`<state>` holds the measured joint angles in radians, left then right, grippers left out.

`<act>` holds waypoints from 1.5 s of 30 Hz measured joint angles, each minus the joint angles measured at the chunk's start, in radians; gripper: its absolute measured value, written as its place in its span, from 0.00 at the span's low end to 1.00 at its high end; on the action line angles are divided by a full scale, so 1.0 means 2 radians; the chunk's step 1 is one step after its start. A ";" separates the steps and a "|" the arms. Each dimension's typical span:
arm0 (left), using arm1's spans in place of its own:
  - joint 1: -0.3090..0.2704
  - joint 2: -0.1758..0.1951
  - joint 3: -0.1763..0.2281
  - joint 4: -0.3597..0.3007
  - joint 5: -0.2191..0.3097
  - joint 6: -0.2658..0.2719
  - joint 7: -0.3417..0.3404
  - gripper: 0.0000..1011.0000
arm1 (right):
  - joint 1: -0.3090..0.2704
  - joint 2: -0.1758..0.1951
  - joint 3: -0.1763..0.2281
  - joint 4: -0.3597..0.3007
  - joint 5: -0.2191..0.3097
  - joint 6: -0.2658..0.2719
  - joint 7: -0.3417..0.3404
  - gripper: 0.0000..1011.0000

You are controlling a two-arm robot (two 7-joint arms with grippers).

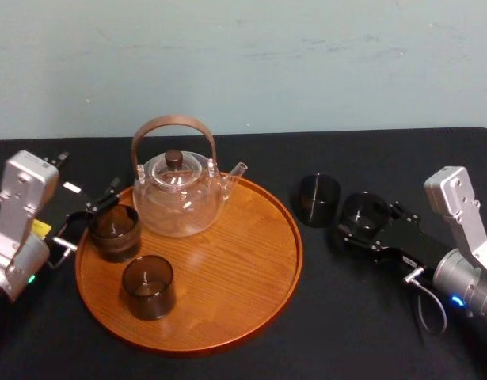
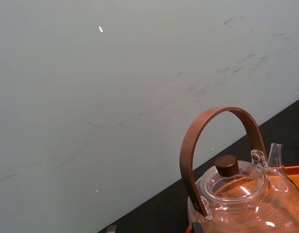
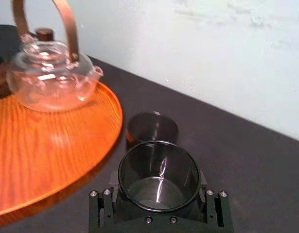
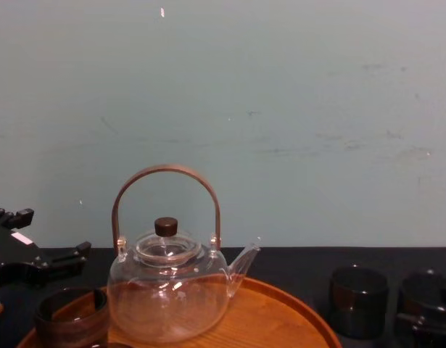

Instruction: Pick up the glass from the table and place it on the tray.

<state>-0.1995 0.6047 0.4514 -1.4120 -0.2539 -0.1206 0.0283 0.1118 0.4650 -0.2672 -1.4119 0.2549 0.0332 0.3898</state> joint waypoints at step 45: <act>0.000 0.000 0.000 0.000 0.000 0.000 0.000 0.99 | 0.027 -0.038 -0.091 -0.013 -0.013 -0.016 0.050 0.90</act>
<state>-0.1995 0.6047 0.4514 -1.4119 -0.2539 -0.1205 0.0283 0.1662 0.3896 -0.4497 -1.4374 0.2283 0.0014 0.4896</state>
